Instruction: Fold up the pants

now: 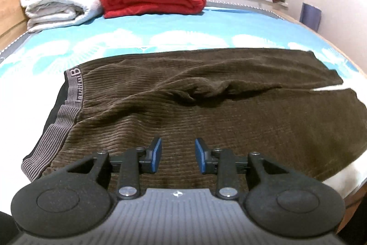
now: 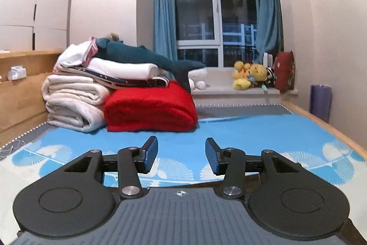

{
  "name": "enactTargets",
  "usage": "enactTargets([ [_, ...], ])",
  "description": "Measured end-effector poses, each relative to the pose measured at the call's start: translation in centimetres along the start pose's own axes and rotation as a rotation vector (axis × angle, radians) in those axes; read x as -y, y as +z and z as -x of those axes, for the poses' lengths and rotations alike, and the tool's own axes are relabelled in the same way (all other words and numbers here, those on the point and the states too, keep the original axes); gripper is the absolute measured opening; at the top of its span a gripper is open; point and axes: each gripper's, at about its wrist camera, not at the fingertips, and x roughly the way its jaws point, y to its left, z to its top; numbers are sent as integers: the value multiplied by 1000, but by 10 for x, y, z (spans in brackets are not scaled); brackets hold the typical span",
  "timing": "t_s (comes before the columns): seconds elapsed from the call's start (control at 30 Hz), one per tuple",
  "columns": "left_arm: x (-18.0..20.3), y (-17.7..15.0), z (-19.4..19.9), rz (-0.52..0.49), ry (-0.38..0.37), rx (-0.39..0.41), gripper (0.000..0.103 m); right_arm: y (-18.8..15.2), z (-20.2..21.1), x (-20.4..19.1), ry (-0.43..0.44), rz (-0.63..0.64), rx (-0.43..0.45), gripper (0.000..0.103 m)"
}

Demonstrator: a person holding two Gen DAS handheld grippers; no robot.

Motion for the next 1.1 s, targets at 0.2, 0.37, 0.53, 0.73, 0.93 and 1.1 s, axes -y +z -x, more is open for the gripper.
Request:
enactTargets([
  [0.2,-9,12,4,71,1,-33,16,-66,-12,26,-66,8,-147,49],
  [0.37,-27,35,-2,133,-18,-61,2,-135,-38,38,-127,70,-275,44],
  [0.53,-55,89,-24,179,8,-35,2,-175,-63,49,-110,42,-366,15],
  [0.73,-100,147,-79,251,83,-31,2,-194,-103,55,-48,-62,-461,15],
  [0.93,-143,179,-158,250,184,-79,4,-224,-131,44,21,-17,-642,31],
  [1.1,-168,190,-217,267,220,-136,28,-233,-136,34,24,41,-674,33],
])
